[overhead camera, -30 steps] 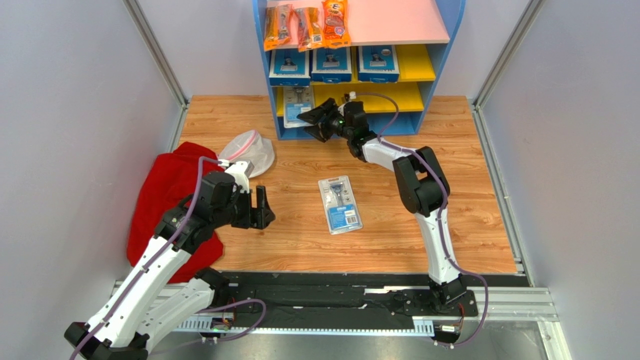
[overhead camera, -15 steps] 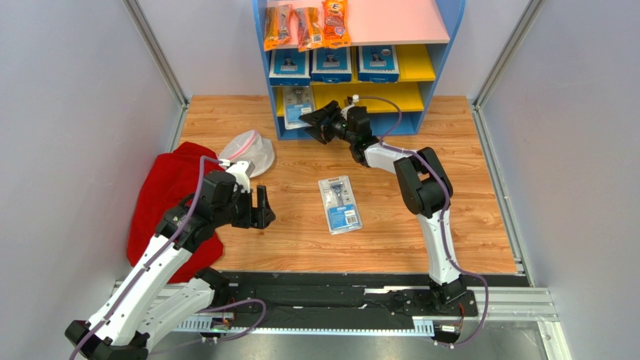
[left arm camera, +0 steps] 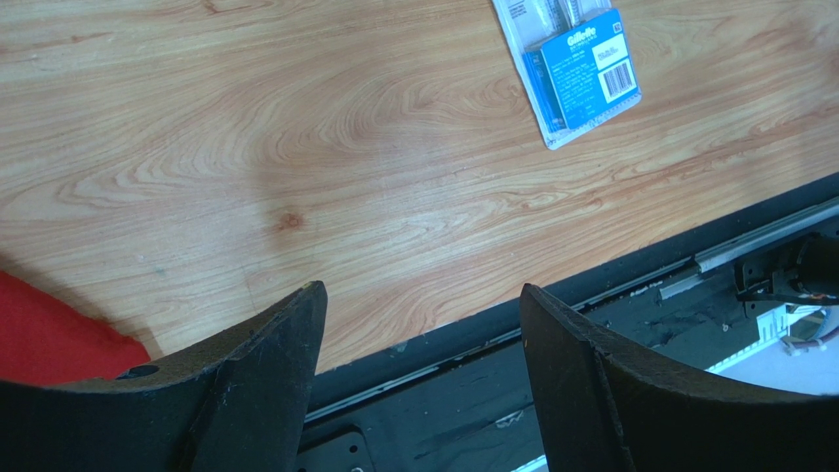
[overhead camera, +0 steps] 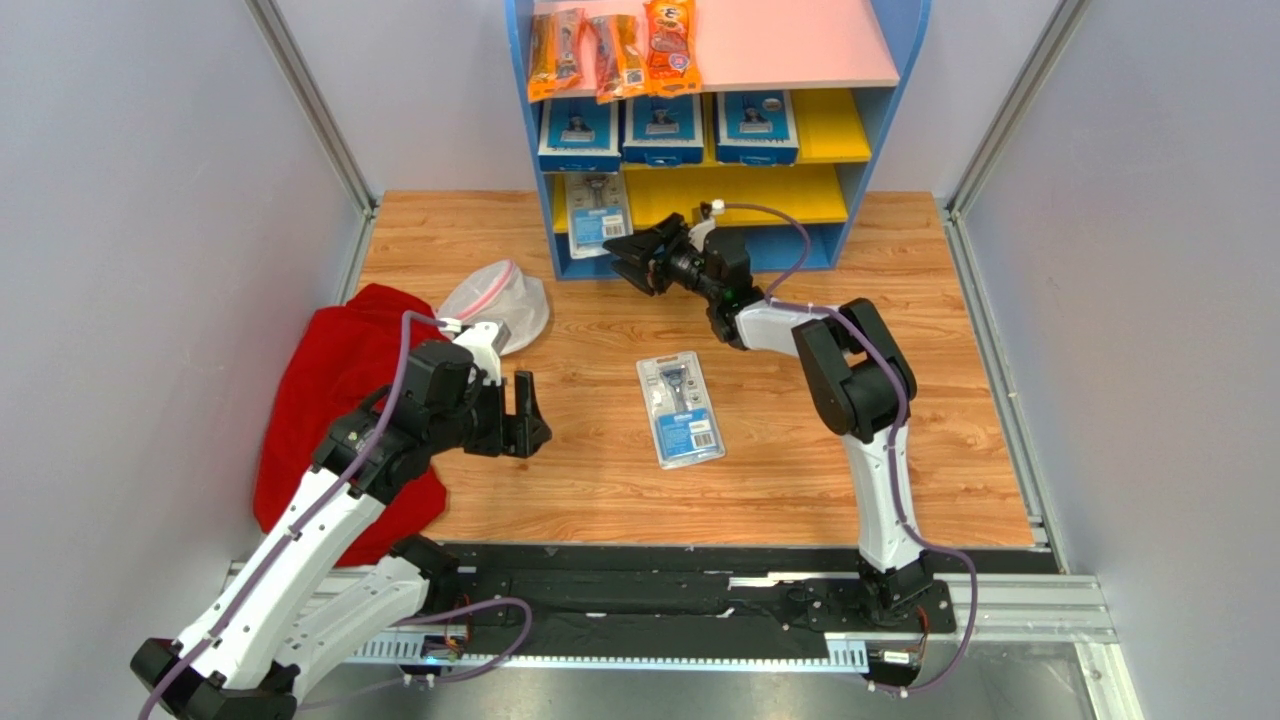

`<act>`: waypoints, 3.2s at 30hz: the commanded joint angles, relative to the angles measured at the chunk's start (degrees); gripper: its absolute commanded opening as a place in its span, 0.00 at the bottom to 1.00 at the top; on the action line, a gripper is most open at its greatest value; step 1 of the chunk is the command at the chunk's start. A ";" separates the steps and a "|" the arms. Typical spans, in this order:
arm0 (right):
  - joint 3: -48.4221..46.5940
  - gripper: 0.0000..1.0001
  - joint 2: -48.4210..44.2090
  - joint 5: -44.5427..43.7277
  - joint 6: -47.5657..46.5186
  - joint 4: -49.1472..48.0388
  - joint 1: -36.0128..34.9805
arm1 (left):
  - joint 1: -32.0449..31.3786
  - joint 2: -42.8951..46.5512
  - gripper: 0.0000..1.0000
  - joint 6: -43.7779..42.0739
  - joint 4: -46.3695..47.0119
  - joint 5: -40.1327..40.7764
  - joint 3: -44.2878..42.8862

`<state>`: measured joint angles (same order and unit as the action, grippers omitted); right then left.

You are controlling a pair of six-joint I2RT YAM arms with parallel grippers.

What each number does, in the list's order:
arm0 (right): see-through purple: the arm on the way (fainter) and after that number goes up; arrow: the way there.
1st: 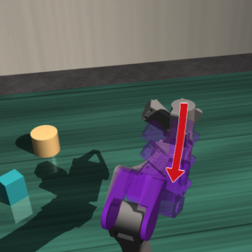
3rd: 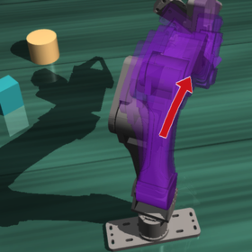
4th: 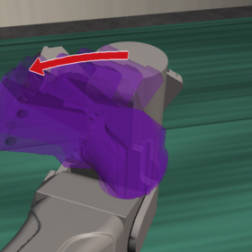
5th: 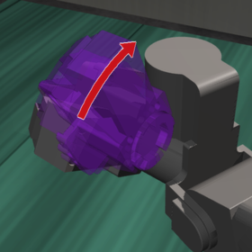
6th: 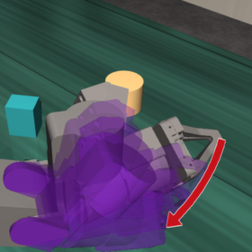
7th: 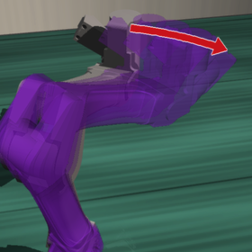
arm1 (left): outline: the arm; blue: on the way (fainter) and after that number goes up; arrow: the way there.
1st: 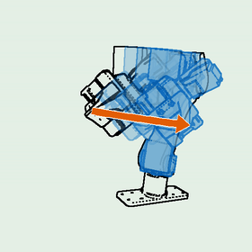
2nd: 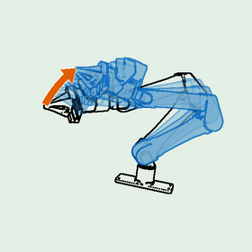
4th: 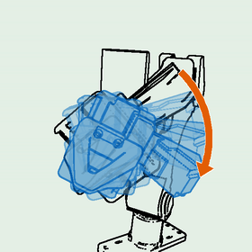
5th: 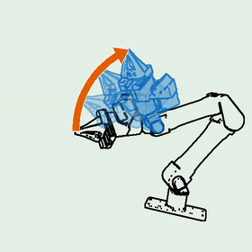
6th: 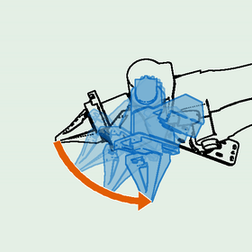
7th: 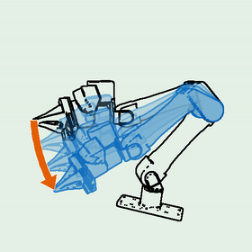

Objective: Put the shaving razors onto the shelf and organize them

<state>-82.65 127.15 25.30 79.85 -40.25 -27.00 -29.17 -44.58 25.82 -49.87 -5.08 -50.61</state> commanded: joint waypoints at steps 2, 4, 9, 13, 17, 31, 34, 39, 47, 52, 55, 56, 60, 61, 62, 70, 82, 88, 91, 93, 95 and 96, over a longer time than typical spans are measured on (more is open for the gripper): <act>2.23 0.44 -2.44 1.42 2.41 -9.23 -0.77 | -0.19 0.02 0.80 -0.16 2.14 -0.72 0.07; 2.49 0.39 -2.17 1.68 2.94 -9.84 -1.03 | -0.19 0.10 0.80 -0.07 2.14 -0.63 0.16; 2.41 0.29 -1.03 1.51 3.73 -11.87 -1.38 | -0.19 0.10 0.80 -0.16 2.23 -0.98 0.16; 0.74 0.23 -0.15 1.68 3.56 -10.82 -1.38 | -0.19 0.10 0.80 -0.16 2.23 -0.98 0.16; -0.75 0.19 0.46 1.68 2.41 -7.84 -1.56 | -0.19 0.10 0.80 -0.16 2.23 -1.07 0.16; -3.39 0.12 0.55 -1.21 -4.26 5.87 -2.44 | -0.27 -0.16 0.80 -0.25 2.23 -0.90 0.16; -3.31 0.11 0.73 -1.65 -4.53 6.67 -2.44 | -0.19 -0.16 0.80 -0.25 2.23 -0.89 0.16; -4.44 0.08 1.95 -1.83 -4.45 7.11 -2.35 | -0.19 -0.16 0.80 -0.25 2.14 -0.90 0.16; -7.96 0.06 4.42 -2.45 -4.18 9.04 -2.44 | -0.28 -0.16 0.80 -0.25 2.14 -0.81 0.16; -12.88 0.05 6.79 -2.27 -4.53 12.64 -2.44 | -0.28 -0.25 0.80 -0.25 2.14 -0.98 0.25; -17.01 0.05 8.46 -1.92 -4.71 15.19 -2.44 | -0.28 -0.42 0.80 -0.25 2.14 -0.89 0.25; -18.67 0.05 9.07 -1.92 -4.79 15.55 -2.53 | -0.28 -0.42 0.80 -0.25 2.14 -0.89 0.16; -21.49 0.05 10.30 -1.83 -4.62 17.04 -2.53 | -0.28 -0.51 0.80 -0.25 2.32 -0.98 0.25; -21.67 0.05 10.48 -1.83 -4.45 17.22 -2.44 | -0.28 -0.51 0.80 -0.25 2.32 -1.07 0.16; -21.59 0.05 10.48 -1.75 -4.36 17.05 -2.53 | -0.28 -0.51 0.80 -0.25 2.23 -0.98 0.25; -14.04 0.05 6.28 -1.74 -4.18 12.75 -2.79 | -0.28 -0.60 0.80 -0.25 2.40 -1.16 0.25; -14.47 0.01 3.19 -6.14 -11.56 20.29 -6.13 | -0.28 -0.69 0.80 -0.25 2.49 -1.33 0.25; -17.98 0.00 6.44 -6.58 -10.25 20.83 -6.04 | -0.28 -0.60 0.80 -0.33 2.49 -1.51 0.25; -19.74 0.00 7.58 -6.67 -9.63 20.91 -6.13 | -0.28 -0.60 0.80 -0.34 2.49 -1.33 0.25; -21.05 0.00 8.11 -6.67 -9.54 21.17 -6.04 | -0.28 -0.60 0.80 -0.34 2.49 -1.33 0.25; -21.67 0.00 8.46 -6.93 -9.63 21.53 -6.13 | -0.28 -0.60 0.79 -0.34 2.58 -1.42 0.16; -21.94 0.00 8.64 -7.19 -9.63 21.88 -5.96 | -0.28 -0.69 0.79 -0.34 2.58 -1.34 0.25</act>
<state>-101.34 134.80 19.73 70.85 -18.63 -33.28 -29.23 -45.28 25.80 -49.39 -5.98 -50.59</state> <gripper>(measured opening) 0.006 0.796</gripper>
